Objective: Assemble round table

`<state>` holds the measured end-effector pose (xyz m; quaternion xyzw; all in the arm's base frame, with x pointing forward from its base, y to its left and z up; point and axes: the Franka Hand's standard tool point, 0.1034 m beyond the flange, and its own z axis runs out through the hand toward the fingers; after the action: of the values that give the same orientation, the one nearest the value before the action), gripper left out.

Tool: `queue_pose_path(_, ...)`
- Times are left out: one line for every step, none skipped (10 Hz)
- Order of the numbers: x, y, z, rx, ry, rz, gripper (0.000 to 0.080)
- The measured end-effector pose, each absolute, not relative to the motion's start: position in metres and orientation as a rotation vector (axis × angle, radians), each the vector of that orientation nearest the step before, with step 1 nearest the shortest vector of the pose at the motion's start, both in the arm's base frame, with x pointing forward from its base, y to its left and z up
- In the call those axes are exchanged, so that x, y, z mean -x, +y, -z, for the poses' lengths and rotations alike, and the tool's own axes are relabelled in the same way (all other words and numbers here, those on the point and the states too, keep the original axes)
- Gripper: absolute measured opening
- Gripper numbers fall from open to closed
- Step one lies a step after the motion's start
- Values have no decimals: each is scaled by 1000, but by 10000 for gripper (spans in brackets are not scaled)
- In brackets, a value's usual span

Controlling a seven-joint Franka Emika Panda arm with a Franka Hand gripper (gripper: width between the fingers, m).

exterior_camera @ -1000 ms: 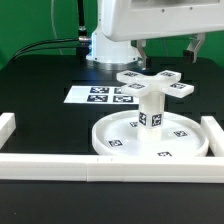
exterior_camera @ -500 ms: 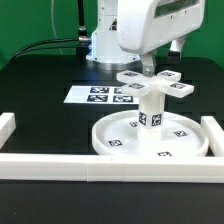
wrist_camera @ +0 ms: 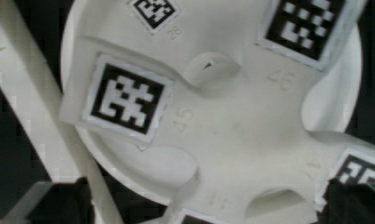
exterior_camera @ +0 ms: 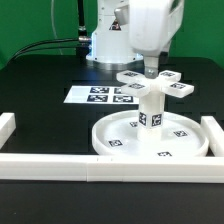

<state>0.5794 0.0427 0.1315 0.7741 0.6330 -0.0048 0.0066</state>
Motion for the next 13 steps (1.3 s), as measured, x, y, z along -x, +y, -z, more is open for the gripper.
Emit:
queue_pose_path(-579,44,-131,-2377,2030,22,648)
queue_pose_path(-579,44,-130,-2286,2114,43,648)
queue_pose_path(-578,44,-129,-2236,2156,57,648)
queue_pose_path(-578,43,-128,-2145,2236,75,648)
queue_pose_path(-577,42,-126,-2113,2256,93,648)
queue_pose_path(-577,41,-124,-2117,2254,97,648)
queue_pose_path(-575,39,-122,-2129,2245,102,648)
queue_pose_path(-574,39,-120,-2134,2244,109,648)
queue_pose_path(-572,39,-117,-2134,2245,110,648)
queue_pose_path(-569,37,-111,-2137,2245,116,648)
queue_pose_path(-567,36,-107,-2141,2247,127,648)
queue_pose_path(-567,36,-107,-2141,2247,128,648)
queue_pose_path(-567,36,-106,-2139,2248,129,648)
